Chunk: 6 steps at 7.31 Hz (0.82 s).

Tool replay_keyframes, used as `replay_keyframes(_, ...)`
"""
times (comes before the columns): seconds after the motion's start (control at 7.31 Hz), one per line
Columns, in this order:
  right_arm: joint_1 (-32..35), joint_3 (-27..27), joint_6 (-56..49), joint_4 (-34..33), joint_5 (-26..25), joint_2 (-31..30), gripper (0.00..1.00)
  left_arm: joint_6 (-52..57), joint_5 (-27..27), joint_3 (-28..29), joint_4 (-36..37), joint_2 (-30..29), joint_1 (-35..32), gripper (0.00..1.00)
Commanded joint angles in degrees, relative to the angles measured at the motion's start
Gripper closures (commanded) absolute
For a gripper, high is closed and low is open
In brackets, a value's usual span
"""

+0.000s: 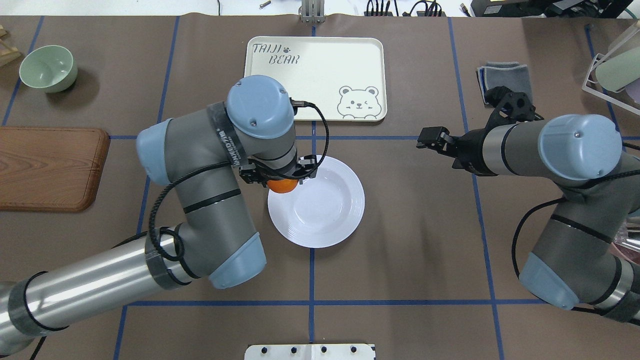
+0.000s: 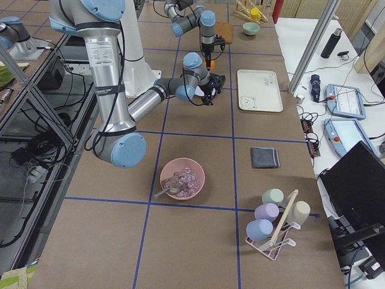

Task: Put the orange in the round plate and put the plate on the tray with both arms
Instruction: 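Lower the orange onto the white plate with the left gripper while the right approaches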

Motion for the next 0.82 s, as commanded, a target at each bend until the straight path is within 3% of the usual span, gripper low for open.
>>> replay_keyframes(0.0,-4.8,-0.1,4.3,6.4,-5.4,-0.4,0.0,-3.2,1.8,6.7,-2.9,-3.7,2.6,1.0)
replay_keyframes(0.27,-6.9,-0.1,5.6,11.0,-6.8,-1.6,0.0,-3.6,4.7,12.0,-9.7,-3.7,4.6,1.0)
replay_keyframes(0.41,-7.7,-0.1,5.6,11.6,-7.9,-1.8,0.0,-4.0,4.7,13.4,-10.4,-3.6,4.9,0.95)
replay_keyframes(0.55,-8.6,-0.1,6.2,11.6,-8.6,-1.8,0.0,-3.8,4.7,13.9,-11.3,-3.5,5.1,0.57)
replay_keyframes(0.68,-9.1,-0.1,6.3,11.6,-9.2,-1.8,0.0,-3.6,5.2,13.8,-11.4,-3.4,5.1,0.02)
